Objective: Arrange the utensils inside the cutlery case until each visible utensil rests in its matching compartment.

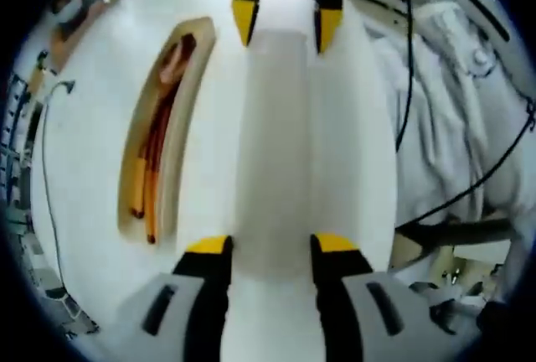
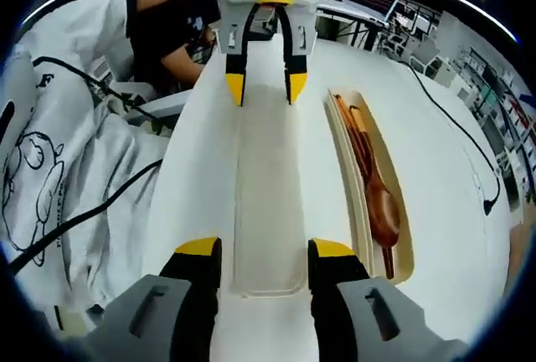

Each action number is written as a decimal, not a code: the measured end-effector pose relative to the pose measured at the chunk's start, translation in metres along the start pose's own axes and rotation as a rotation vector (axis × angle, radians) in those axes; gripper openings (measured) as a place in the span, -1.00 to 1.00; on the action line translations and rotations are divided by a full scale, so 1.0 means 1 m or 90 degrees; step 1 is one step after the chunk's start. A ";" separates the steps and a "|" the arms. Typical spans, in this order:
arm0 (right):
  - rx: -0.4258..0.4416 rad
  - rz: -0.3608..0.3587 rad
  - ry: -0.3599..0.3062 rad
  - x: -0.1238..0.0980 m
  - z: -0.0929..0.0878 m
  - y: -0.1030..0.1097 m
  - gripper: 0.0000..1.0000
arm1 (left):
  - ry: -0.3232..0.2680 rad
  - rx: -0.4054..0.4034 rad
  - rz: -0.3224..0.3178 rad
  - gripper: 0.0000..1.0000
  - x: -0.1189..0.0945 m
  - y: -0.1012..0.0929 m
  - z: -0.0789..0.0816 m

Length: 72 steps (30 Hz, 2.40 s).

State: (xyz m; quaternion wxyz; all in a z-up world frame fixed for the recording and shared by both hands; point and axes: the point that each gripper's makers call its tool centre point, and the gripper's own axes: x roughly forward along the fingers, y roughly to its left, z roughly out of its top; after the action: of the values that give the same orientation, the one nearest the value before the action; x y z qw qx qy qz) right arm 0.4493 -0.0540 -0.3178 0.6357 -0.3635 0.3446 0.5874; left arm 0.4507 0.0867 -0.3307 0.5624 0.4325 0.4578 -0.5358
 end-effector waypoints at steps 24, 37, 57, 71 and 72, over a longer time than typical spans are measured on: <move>0.035 0.027 0.198 0.014 -0.003 0.000 -0.10 | 0.004 -0.006 0.000 -0.23 -0.001 0.004 -0.002; 0.039 0.015 0.160 0.010 0.000 0.001 -0.29 | -0.009 -0.002 0.000 -0.25 -0.003 0.004 0.000; 0.035 0.006 0.177 0.007 -0.004 0.010 -0.30 | -0.011 0.036 0.000 -0.29 -0.008 -0.007 0.004; 0.023 0.006 0.176 0.010 -0.001 0.009 -0.29 | 0.033 0.045 -0.006 -0.24 0.002 -0.014 0.001; 0.022 0.005 0.175 0.010 -0.001 0.009 -0.29 | 0.033 0.046 -0.006 -0.25 0.002 -0.014 0.000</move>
State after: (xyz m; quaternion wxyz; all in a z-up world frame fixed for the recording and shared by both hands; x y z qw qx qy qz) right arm 0.4406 -0.0490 -0.3273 0.5865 -0.4284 0.4400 0.5281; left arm 0.4369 0.0852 -0.3323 0.5316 0.4639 0.4549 -0.5434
